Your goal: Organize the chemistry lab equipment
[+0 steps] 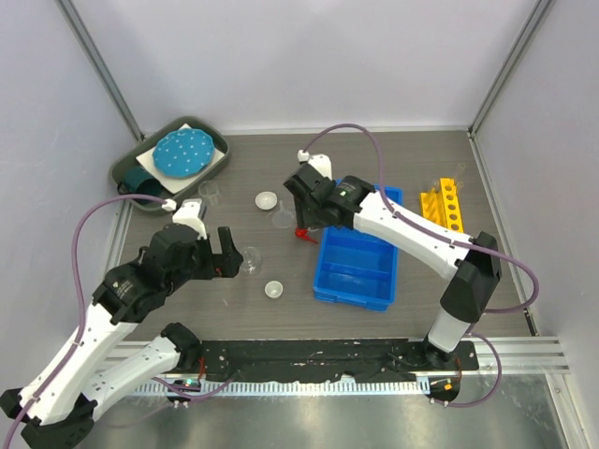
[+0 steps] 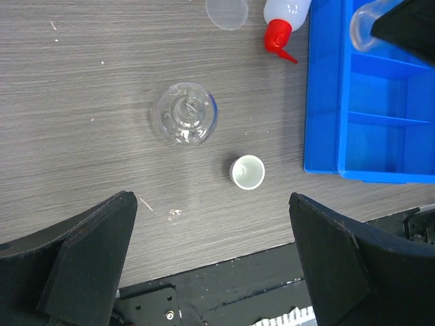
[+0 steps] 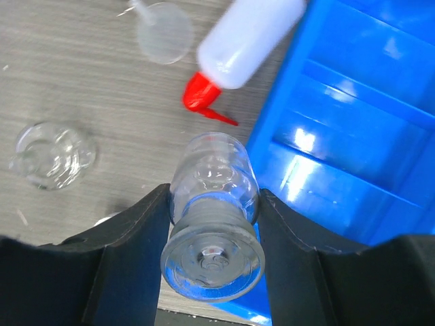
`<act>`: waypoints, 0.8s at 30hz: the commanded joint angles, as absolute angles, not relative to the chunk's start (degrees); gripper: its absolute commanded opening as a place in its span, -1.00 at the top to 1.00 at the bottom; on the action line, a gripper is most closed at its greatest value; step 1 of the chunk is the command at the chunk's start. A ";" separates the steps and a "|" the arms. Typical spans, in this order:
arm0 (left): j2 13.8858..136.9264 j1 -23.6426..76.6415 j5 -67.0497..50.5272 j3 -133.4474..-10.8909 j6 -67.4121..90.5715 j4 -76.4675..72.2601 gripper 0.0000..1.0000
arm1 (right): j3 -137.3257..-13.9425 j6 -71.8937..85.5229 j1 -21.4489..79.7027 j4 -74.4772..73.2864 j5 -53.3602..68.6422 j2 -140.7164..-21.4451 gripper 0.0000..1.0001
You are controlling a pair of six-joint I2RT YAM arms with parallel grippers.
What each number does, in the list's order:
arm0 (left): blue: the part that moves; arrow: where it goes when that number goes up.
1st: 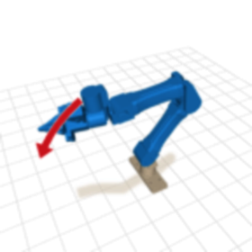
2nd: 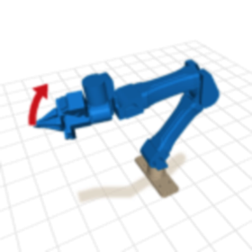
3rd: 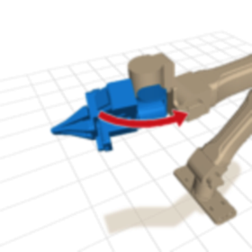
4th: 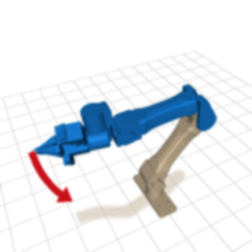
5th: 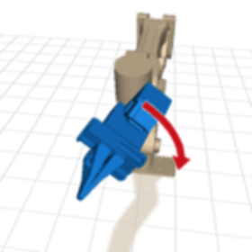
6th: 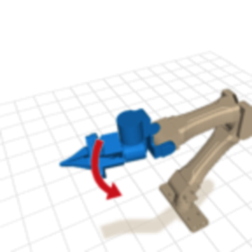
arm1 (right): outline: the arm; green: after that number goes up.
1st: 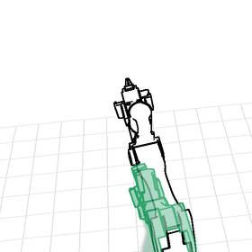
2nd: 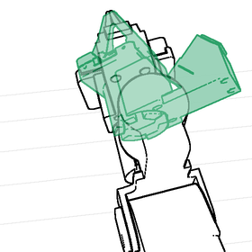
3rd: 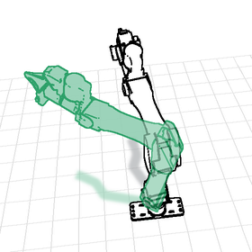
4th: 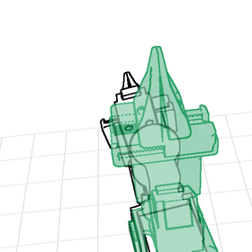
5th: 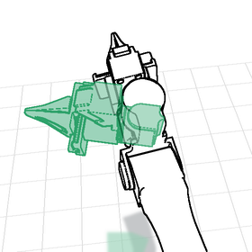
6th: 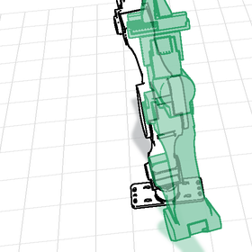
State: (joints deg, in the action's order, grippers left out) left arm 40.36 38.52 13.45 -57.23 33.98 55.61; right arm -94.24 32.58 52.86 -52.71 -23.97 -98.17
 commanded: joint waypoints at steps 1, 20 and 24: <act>40.69 38.58 11.51 -57.39 34.10 52.03 -0.99 | -92.38 35.77 47.13 -53.36 -26.72 -93.70 0.46; 42.45 38.67 9.93 -57.83 33.93 51.42 -1.00 | -94.05 29.53 29.27 -45.89 -21.27 -104.15 0.48; 42.54 38.67 9.67 -58.62 33.84 51.42 -0.99 | -93.25 28.57 26.29 -43.16 -19.51 -107.30 0.49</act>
State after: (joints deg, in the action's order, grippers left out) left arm 42.44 38.52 10.94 -57.01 34.04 53.69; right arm -92.55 30.13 28.88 -48.49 -20.53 -106.41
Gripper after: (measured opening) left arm 0.996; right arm 0.559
